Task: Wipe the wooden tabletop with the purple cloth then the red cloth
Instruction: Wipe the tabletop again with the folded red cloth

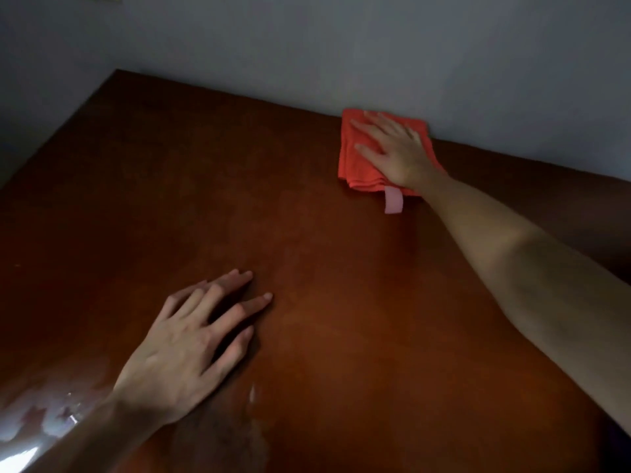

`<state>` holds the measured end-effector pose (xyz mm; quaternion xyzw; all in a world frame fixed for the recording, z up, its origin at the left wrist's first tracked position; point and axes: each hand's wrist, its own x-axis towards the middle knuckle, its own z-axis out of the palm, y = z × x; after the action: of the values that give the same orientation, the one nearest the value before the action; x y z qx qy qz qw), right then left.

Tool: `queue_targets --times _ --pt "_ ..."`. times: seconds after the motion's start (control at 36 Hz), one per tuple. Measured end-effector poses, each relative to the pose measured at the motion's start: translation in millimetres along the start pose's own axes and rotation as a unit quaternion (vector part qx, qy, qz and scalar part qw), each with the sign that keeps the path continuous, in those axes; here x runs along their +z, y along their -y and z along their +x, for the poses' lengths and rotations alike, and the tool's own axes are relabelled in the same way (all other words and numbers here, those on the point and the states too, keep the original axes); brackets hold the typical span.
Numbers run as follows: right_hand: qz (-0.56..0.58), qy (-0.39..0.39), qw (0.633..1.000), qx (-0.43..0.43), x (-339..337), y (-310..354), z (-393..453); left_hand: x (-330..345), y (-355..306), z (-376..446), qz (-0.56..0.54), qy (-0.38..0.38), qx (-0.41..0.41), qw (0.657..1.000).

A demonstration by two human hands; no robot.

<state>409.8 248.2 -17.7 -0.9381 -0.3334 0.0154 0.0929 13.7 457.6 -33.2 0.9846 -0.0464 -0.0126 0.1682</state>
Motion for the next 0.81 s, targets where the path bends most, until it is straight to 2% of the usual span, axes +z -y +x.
queue_targets --times 0.17,0.28,0.44,0.58,0.69,0.81 --pt "0.017 -0.026 0.984 0.175 11.4 33.9 -24.8 0.5 -0.5 -2.1 -0.005 -0.008 0.006 1.000" --pt "0.020 -0.026 0.982 0.184 18.7 67.5 -67.6 1.9 1.7 0.3 -0.011 -0.026 0.014 0.999" --pt "-0.005 -0.037 0.987 0.155 34.9 136.3 -171.2 2.7 1.2 -1.2 -0.036 -0.074 0.027 0.996" --pt "0.002 -0.059 0.993 0.100 49.4 212.2 -270.7 -6.1 -0.5 -13.1 -0.089 -0.156 -0.020 0.984" --pt "0.000 -0.047 0.999 0.011 56.4 259.1 -337.7 -22.2 14.8 -33.7 -0.063 -0.142 -0.012 0.988" --pt "-0.012 -0.017 0.999 -0.037 54.7 267.3 -353.7 -38.4 47.7 -50.3 0.007 -0.100 -0.011 0.995"
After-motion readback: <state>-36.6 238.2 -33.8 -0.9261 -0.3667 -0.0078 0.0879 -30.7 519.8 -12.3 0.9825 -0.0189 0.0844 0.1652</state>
